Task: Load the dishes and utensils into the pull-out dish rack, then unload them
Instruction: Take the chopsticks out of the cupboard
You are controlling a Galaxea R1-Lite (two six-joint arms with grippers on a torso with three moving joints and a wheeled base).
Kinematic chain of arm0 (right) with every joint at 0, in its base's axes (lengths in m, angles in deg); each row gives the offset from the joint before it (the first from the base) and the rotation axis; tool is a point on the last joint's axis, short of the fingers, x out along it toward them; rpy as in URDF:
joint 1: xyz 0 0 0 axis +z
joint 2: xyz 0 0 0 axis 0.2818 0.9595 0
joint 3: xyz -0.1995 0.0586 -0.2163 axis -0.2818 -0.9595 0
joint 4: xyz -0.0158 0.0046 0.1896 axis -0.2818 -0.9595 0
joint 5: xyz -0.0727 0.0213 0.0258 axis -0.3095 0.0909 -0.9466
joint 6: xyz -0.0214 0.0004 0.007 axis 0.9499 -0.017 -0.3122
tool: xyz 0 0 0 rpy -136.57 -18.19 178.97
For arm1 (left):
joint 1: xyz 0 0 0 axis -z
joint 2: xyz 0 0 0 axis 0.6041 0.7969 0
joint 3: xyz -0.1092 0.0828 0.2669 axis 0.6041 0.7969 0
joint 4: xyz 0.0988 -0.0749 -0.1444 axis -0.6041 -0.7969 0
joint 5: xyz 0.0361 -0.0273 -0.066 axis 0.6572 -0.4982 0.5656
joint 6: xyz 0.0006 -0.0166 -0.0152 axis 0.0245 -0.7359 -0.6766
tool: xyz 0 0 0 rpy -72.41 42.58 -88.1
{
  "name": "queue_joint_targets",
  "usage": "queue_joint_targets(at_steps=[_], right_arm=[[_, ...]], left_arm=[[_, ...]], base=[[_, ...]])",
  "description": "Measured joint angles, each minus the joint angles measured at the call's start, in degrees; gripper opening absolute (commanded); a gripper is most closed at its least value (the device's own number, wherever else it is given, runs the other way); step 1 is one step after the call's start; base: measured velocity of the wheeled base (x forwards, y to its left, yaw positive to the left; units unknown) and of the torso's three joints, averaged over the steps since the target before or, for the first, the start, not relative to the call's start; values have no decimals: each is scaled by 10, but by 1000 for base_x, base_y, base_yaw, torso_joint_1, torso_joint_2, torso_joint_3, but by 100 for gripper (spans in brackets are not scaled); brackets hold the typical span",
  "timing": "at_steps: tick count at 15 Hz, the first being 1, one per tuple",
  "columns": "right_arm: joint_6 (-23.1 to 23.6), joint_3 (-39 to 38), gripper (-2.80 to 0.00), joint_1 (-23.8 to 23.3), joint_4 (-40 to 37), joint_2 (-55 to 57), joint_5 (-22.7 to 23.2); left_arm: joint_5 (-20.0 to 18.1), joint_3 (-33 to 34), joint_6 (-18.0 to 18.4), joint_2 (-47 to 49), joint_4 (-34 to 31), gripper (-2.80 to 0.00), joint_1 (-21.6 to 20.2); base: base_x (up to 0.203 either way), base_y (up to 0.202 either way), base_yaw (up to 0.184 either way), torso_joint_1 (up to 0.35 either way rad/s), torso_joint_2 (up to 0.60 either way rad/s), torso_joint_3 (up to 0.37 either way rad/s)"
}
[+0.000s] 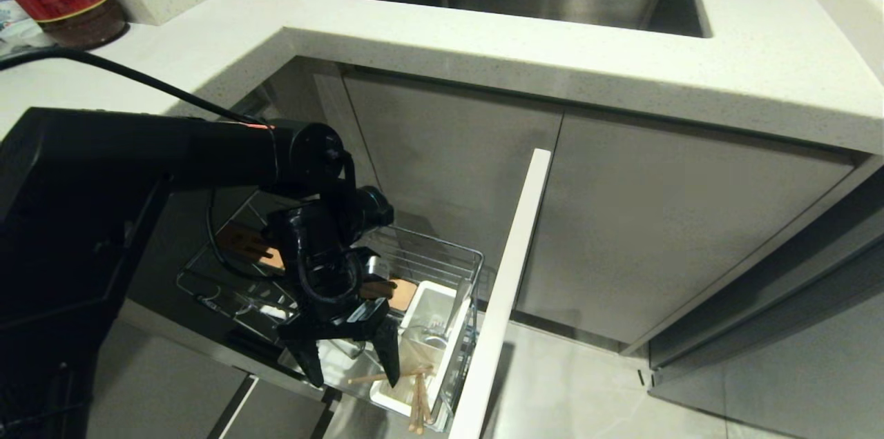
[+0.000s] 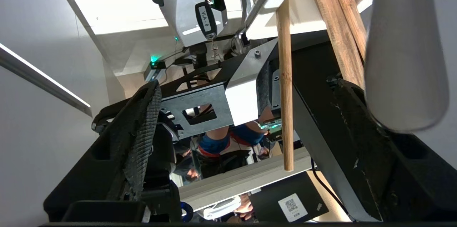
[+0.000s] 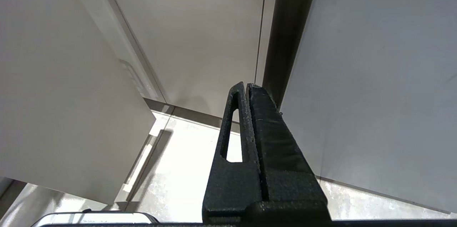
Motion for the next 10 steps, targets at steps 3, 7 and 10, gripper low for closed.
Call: queue_joint_targets(at_steps=[3, 7, 10], right_arm=[[0, 0, -280, 0, 0, 0, 0], [0, 0, -280, 0, 0, 0, 0], [0, 0, -280, 0, 0, 0, 0]], left_arm=[[0, -1, 0, 6, 1, 0, 0], [0, -1, 0, 9, 0, -280, 1], [-1, -3, -2, 9, -1, -280, 3]], base=[[0, 0, 0, 0, 0, 0], [0, 0, 0, 0, 0, 0], [0, 0, 0, 0, 0, 0]])
